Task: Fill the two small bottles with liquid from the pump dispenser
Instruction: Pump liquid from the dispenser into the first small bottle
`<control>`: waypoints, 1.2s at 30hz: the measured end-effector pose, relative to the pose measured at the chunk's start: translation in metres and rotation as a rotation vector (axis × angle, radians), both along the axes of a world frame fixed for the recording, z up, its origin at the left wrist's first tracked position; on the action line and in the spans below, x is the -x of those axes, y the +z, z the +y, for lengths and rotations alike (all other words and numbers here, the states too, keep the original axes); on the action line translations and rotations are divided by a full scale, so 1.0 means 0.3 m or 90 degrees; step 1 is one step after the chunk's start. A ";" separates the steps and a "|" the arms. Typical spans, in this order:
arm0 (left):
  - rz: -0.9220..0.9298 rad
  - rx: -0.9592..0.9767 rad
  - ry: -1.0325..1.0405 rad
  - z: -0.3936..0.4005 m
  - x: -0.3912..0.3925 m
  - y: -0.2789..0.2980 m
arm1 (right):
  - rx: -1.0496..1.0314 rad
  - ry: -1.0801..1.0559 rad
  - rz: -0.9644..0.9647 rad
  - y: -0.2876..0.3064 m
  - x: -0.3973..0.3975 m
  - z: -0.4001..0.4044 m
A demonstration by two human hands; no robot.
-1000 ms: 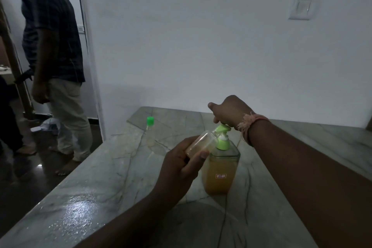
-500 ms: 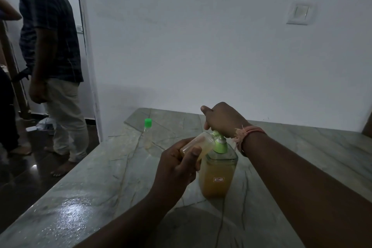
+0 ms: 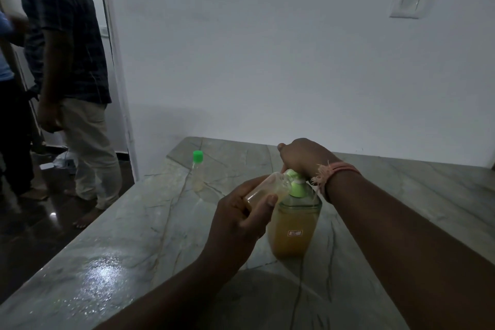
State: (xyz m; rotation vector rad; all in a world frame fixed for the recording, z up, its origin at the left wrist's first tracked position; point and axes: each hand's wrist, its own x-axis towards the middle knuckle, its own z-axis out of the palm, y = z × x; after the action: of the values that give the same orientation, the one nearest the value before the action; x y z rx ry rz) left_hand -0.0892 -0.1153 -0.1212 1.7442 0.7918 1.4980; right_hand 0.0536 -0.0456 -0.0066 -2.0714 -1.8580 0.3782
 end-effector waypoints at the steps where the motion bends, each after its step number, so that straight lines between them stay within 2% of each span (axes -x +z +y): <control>1: 0.002 0.001 -0.007 -0.002 -0.001 -0.003 | 0.007 0.005 0.002 -0.006 -0.007 0.009; 12: 0.004 0.008 -0.017 -0.002 0.002 -0.013 | -0.079 -0.025 0.081 -0.023 -0.009 0.027; 23: 0.024 0.011 -0.020 0.000 -0.004 -0.018 | -0.019 0.023 0.050 0.018 0.003 -0.005; 27: 0.040 0.007 -0.019 0.013 -0.003 -0.026 | -0.033 0.012 0.007 0.000 0.002 0.005; 36: 0.040 0.001 -0.020 0.003 0.000 -0.022 | -0.062 0.001 0.000 0.005 -0.003 0.007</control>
State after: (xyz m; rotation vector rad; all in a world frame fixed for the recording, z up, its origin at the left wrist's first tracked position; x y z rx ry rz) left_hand -0.0892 -0.1144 -0.1278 1.8018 0.7935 1.4265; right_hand 0.0546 -0.0436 -0.0051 -2.0049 -1.8408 0.2829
